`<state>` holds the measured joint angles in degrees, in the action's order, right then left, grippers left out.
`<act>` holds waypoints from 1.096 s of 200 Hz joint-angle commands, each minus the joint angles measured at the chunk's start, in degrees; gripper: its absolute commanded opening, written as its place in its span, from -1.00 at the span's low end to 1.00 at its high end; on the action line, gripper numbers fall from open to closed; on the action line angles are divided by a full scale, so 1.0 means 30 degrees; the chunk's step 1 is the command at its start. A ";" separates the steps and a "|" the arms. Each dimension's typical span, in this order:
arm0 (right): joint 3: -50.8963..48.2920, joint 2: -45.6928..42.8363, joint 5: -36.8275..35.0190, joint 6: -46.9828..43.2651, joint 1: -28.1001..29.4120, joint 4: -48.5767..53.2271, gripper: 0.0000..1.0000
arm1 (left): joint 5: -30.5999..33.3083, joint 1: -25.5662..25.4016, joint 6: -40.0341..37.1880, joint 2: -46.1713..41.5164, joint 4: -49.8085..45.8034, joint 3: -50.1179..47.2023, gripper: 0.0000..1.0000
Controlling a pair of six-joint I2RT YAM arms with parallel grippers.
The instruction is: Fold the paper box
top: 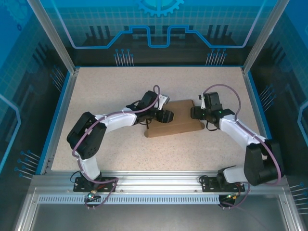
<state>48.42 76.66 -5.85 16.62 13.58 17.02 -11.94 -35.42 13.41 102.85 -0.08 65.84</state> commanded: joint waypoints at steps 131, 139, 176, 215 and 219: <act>0.2660 0.3562 0.4176 -0.1586 0.4305 0.0055 0.30 | -0.1786 0.4779 -0.3448 0.5145 -0.6268 0.8317 0.50; 0.2692 0.4019 0.4230 -0.1532 0.4235 0.0094 0.29 | -0.2239 0.4784 -0.3642 0.5552 -0.6639 0.8745 0.49; 0.2176 0.5080 0.4740 -0.1330 0.3643 0.0099 0.28 | -0.3467 0.4777 -0.4787 0.7056 -0.8306 1.0223 0.50; 0.3101 0.5614 0.5333 -0.2035 0.2620 0.0354 0.28 | -0.4555 0.4812 -0.5718 0.7494 -0.9595 1.0687 0.50; 0.3339 0.5782 0.5411 -0.2125 0.2496 0.0436 0.28 | -0.4605 0.4798 -0.5729 0.7449 -0.9634 1.0636 0.50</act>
<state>55.46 91.33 8.47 12.21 23.68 16.93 -21.54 -21.26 -0.62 124.90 -24.29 96.36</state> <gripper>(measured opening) 0.639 0.750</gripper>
